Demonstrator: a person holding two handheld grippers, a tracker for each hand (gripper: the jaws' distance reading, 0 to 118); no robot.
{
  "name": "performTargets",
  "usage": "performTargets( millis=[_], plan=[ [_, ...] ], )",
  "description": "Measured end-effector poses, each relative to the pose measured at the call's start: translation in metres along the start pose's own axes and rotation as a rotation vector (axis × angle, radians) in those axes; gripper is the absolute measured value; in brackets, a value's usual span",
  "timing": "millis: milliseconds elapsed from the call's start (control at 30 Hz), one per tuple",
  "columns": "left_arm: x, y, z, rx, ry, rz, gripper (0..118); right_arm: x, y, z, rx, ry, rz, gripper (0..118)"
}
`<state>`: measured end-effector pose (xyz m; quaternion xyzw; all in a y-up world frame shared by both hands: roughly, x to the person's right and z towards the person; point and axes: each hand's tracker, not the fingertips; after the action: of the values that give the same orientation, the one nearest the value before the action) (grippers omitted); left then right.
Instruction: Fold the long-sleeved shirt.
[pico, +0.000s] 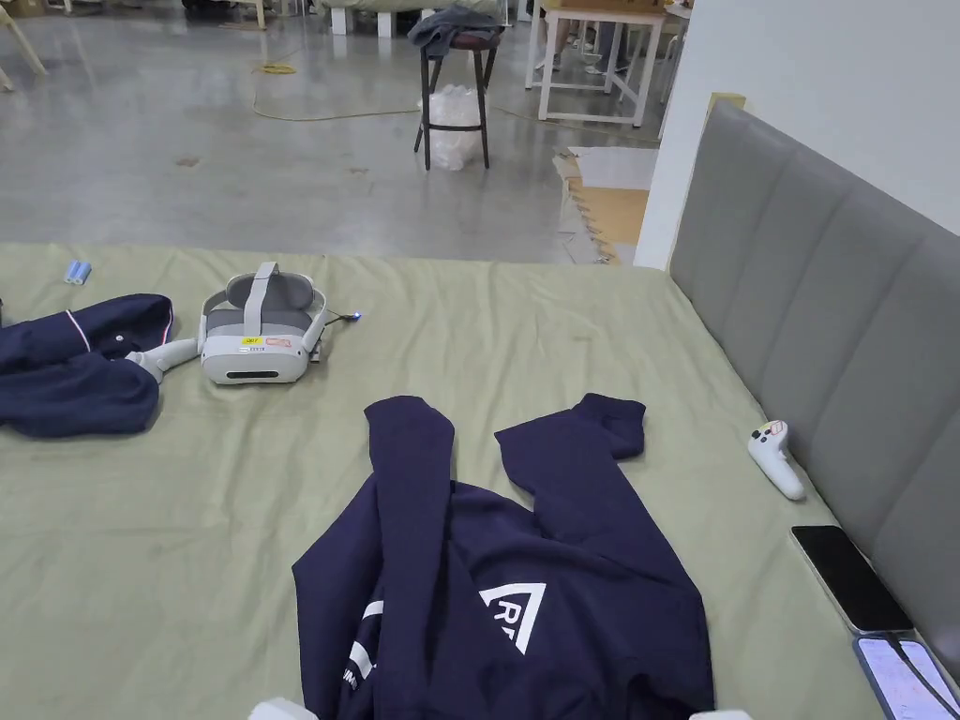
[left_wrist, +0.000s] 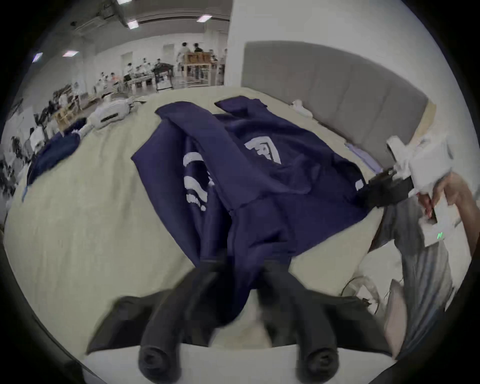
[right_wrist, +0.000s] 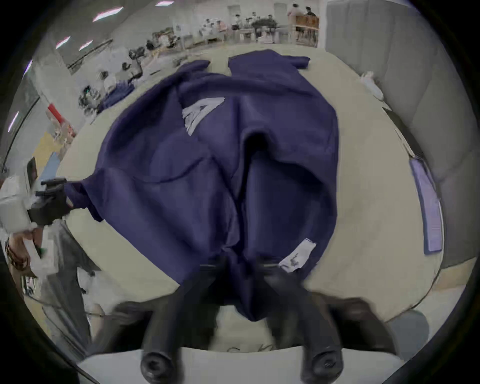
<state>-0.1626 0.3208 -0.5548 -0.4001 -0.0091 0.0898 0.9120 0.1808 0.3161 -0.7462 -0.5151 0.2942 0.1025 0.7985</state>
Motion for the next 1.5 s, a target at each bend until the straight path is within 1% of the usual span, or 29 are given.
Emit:
performTargets(
  millis=[33, 67, 100, 133, 167, 200, 233, 367, 400, 467, 567, 633, 667, 700, 733, 800, 833, 867, 900, 933, 967, 1100, 1167, 1200, 1233, 1267, 1300, 1400, 1500],
  plan=[
    [-0.001, 0.005, 0.01, 0.02, 0.022, -0.012, 63, 0.0, 0.004, 0.01, 0.038, -0.001, 0.009, 87],
    [-0.003, 0.01, 0.019, 0.046, 0.062, -0.026, 96, 0.0, 0.008, 0.022, 0.087, 0.01, 0.024, 118],
    [-0.006, 0.017, 0.03, 0.067, 0.064, -0.027, 109, 0.001, 0.01, 0.039, 0.161, 0.09, -0.007, 115],
    [-0.009, 0.023, 0.041, 0.086, 0.036, -0.019, 109, 0.008, 0.018, 0.046, 0.209, 0.049, 0.025, 107],
    [-0.007, 0.031, 0.05, 0.117, 0.011, 0.009, 91, 0.012, 0.023, 0.052, 0.228, 0.056, -0.002, 83],
    [-0.009, 0.037, 0.055, 0.144, -0.014, 0.048, 56, 0.006, 0.025, 0.064, 0.223, 0.05, -0.019, 48],
    [-0.009, 0.041, 0.055, 0.155, -0.02, 0.076, 10, -0.001, 0.024, 0.073, 0.239, 0.044, -0.027, 3],
    [0.001, 0.054, 0.044, 0.177, 0.036, 0.131, 9, 0.001, 0.027, 0.07, 0.269, 0.026, -0.051, 1],
    [0.002, 0.052, 0.04, 0.172, 0.049, 0.157, 29, 0.002, 0.026, 0.07, 0.266, 0.041, -0.068, 1],
    [0.005, 0.048, 0.02, 0.141, 0.091, 0.164, 111, 0.003, 0.026, 0.068, 0.262, 0.062, -0.081, 1],
    [0.011, 0.019, -0.002, 0.031, 0.165, 0.129, 96, 0.009, 0.031, 0.047, 0.238, 0.056, -0.071, 1],
    [0.016, 0.001, -0.02, -0.066, 0.197, 0.1, 93, 0.008, 0.039, 0.044, 0.248, 0.037, -0.047, 1],
    [0.017, -0.001, -0.032, -0.115, 0.212, 0.1, 77, 0.011, 0.048, 0.039, 0.246, 0.034, -0.041, 1],
    [0.018, -0.001, -0.044, -0.157, 0.201, 0.099, 50, 0.015, 0.059, 0.034, 0.247, 0.027, -0.036, 1],
    [0.022, -0.006, -0.046, -0.182, 0.177, 0.104, 39, 0.018, 0.072, 0.028, 0.246, 0.015, -0.031, 4],
    [0.031, -0.015, -0.044, -0.078, 0.191, 0.045, 32, 0.012, 0.1, 0.033, 0.266, -0.047, -0.008, 18],
    [0.027, -0.017, -0.048, -0.092, 0.178, 0.001, 32, 0.014, 0.115, 0.026, 0.262, -0.059, -0.002, 18],
    [0.028, -0.015, -0.045, -0.102, 0.161, -0.003, 21, 0.025, 0.137, 0.008, 0.235, -0.061, -0.006, 56],
    [0.026, -0.014, -0.044, -0.105, 0.172, 0.019, 21, 0.039, 0.163, -0.014, 0.219, -0.072, -0.001, 84],
    [0.024, -0.014, -0.043, -0.101, 0.168, 0.024, 21, 0.043, 0.177, -0.027, 0.204, -0.084, 0.012, 102],
    [0.037, 0.0, -0.022, -0.094, 0.175, 0.019, 21, 0.048, 0.192, -0.044, 0.173, -0.088, 0.023, 104],
    [0.029, 0.002, -0.018, -0.085, 0.134, 0.075, 21, 0.058, 0.219, -0.111, -0.045, -0.136, 0.028, 94],
    [0.028, 0.003, -0.018, -0.088, 0.135, 0.075, 21, 0.058, 0.213, -0.145, -0.186, -0.148, 0.081, 74],
    [0.027, 0.002, -0.019, -0.092, 0.135, 0.078, 21, 0.049, 0.214, -0.135, -0.048, -0.182, 0.119, 71],
    [0.025, 0.0, -0.021, -0.092, 0.134, 0.08, 21, 0.046, 0.217, -0.128, -0.072, -0.151, 0.096, 56],
    [0.023, 0.002, -0.017, -0.086, 0.128, 0.082, 21, 0.043, 0.219, -0.122, -0.053, -0.086, 0.087, 6],
    [0.021, 0.005, -0.015, -0.083, 0.118, 0.082, 20, 0.033, 0.203, -0.101, 0.005, -0.037, 0.07, 3],
    [0.01, 0.02, -0.005, -0.063, 0.101, 0.084, 19, 0.031, 0.203, -0.085, 0.029, -0.107, 0.053, 3],
    [-0.011, 0.059, 0.014, -0.016, 0.115, 0.087, 18, 0.031, 0.223, -0.034, 0.143, 0.002, 0.019, 3]
  ],
)
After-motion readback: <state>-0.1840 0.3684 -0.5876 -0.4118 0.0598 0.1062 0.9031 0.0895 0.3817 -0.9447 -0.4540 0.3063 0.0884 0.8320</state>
